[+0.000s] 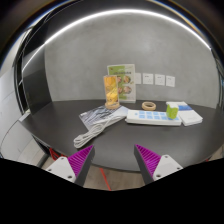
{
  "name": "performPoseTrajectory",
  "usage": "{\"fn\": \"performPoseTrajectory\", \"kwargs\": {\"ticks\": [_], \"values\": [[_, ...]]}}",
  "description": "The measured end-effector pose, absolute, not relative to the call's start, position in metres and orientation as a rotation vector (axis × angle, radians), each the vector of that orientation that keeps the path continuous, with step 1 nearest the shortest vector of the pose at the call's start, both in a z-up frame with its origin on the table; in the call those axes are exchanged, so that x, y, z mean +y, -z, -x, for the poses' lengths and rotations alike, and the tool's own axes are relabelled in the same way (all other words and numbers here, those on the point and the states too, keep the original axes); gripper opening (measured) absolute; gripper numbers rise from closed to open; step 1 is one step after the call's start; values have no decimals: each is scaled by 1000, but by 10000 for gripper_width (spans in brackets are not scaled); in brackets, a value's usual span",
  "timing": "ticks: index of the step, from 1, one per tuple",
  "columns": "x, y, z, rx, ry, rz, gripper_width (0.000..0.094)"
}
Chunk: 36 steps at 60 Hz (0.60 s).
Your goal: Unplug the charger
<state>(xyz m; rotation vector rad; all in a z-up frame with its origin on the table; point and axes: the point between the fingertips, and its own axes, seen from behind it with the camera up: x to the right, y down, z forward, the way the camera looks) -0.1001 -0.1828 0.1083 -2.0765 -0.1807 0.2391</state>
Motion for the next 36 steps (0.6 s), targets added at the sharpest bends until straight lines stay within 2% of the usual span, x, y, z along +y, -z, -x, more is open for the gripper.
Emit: {"fn": "performPoseTrajectory", "kwargs": {"ticks": [21,36], "values": [[-107,-91,-58,24,-33,2087,826],[15,-80,-126,28,-99,1985,821]]}}
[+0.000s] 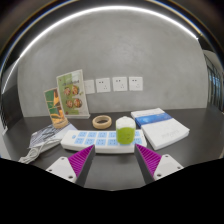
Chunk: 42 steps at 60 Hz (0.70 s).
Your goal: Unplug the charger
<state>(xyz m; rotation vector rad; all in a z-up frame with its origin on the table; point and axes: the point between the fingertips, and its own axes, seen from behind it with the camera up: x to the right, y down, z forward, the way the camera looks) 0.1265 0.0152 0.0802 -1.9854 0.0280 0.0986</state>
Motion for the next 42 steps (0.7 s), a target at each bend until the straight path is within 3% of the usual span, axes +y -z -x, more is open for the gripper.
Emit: {"fn": "performPoseTrajectory", "kwargs": {"ticks": [13,17,18,21,30,31,32,36,42], "values": [[105,-76,-157,-38,-63,1902,819],[121,-73,-155,-40,-102,1897,770],[125,-72,-154,-41,-114,1895,799],[132,-67,-157,-46,-114,1898,500],[132,-68,-156,-59,-99,1859,409],[132,-68,-155,-70,-92,1858,454],[132,-69,-155,-78,-86,1857,389],[132,-70,-155,-52,-107,1854,332],[132,-71,-155,-63,-95,1876,324]]}}
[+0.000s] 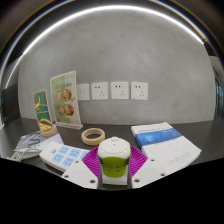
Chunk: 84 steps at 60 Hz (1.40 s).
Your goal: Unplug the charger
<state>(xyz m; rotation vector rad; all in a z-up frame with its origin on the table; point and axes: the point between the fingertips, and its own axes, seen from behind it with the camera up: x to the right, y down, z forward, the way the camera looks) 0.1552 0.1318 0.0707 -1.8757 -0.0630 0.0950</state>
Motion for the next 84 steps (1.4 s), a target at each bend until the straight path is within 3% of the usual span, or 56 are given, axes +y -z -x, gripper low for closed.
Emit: {"fn": "performPoseTrajectory", "kwargs": {"ticks": [3,9,14,20,26,37,47,66,70,72,76,84], "values": [[131,-83,-158,-27,-117,1862,326],[125,-184,-183,-25,27,1638,324],[116,-250,-200,2,62,1572,323],[104,-276,-246,68,134,1565,322],[96,-249,-290,83,259,1650,326],[112,-127,-320,65,212,1943,354],[134,-57,-336,68,107,2099,376],[168,-47,-335,-66,-50,2156,522],[168,-40,-338,-76,-49,2170,630],[166,-37,-337,-74,-58,2175,764],[157,-32,-337,-59,-74,2189,860],[131,-38,-339,-25,-50,2182,837]]}}
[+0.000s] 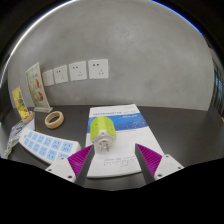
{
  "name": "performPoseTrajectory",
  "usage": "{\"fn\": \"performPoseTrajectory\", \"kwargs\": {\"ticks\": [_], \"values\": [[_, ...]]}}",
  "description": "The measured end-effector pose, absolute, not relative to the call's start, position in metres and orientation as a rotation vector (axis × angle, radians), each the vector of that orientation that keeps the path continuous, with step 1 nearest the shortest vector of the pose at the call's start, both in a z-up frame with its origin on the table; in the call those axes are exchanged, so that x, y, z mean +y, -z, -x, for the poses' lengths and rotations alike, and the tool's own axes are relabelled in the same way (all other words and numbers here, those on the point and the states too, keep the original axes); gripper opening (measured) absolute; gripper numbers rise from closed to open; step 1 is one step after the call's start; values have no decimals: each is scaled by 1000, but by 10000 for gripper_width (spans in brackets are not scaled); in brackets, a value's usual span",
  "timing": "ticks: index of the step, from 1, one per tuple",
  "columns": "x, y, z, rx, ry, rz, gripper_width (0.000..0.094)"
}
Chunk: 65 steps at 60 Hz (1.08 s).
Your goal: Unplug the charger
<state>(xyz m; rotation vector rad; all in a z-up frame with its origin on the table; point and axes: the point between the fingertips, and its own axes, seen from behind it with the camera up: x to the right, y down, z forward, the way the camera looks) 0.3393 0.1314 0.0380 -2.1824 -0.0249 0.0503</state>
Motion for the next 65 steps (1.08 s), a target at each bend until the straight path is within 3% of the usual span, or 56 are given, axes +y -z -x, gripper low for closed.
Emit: {"fn": "performPoseTrajectory", "kwargs": {"ticks": [17,39,52,65], "values": [[10,-79,-309,83,67,2092,837],[-143,-100,-216,137,156,2024,847],[-178,-124,-242,95,258,1966,843],[-197,-113,-308,101,232,1956,845]]}}
